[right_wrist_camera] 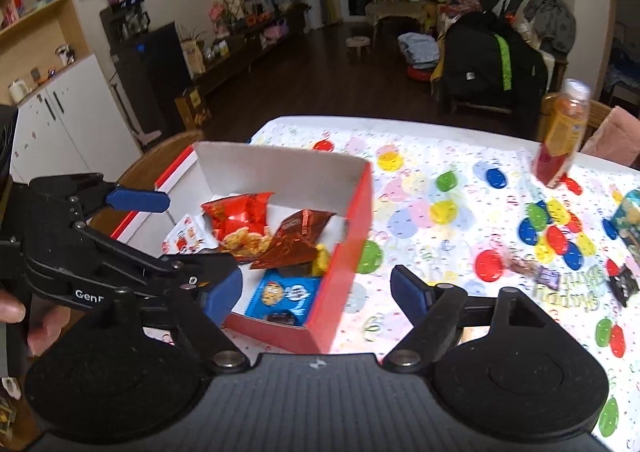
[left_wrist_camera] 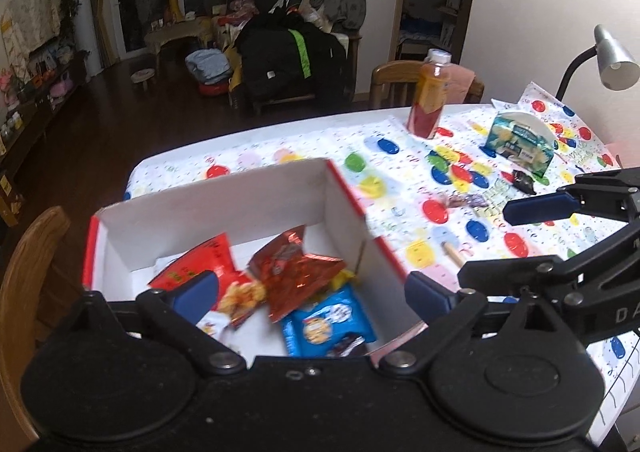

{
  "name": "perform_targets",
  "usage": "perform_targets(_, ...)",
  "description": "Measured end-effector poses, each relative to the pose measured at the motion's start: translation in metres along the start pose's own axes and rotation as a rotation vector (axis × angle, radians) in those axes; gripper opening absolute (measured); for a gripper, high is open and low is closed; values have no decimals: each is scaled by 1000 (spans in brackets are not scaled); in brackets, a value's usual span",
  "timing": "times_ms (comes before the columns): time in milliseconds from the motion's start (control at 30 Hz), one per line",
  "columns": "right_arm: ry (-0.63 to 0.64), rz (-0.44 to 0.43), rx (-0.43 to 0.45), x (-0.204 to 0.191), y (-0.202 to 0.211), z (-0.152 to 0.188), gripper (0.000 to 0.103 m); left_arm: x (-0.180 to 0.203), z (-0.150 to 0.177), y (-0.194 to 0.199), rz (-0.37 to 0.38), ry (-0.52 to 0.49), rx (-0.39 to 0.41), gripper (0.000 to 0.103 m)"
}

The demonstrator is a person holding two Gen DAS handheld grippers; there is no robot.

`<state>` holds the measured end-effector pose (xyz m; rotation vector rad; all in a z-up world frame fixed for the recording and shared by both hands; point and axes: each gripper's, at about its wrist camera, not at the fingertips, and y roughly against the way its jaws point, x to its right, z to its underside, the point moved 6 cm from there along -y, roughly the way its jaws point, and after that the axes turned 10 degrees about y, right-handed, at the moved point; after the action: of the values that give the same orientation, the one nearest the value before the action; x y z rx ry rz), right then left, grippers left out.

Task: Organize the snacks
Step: 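Move both tools back over the remaining candies and wooden stick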

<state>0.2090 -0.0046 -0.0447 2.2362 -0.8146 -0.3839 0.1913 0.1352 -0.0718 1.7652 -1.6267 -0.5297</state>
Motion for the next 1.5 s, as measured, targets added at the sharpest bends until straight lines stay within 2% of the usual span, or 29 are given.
perform_targets(333, -76, 98, 17, 84, 40, 33, 84, 62, -4, -13, 41, -4, 32, 103)
perform_targets(600, -137, 187, -20, 165, 61, 68, 84, 116, 5, -46, 48, 0, -5, 103)
perform_targets(833, -187, 222, -52, 229, 67, 100, 84, 153, 13, -80, 29, 12, -37, 102)
perform_targets(1167, -264, 264, -106, 321, 48, 124, 84, 174, 20, -127, -28, 85, -84, 98)
perform_targets(1333, -349, 291, -143, 362, 28, 129, 84, 177, 24, -149, -57, 142, -126, 89)
perform_targets(1500, -449, 297, -171, 386, 3, 126, 84, 178, 28, -166, -82, 182, -160, 81)
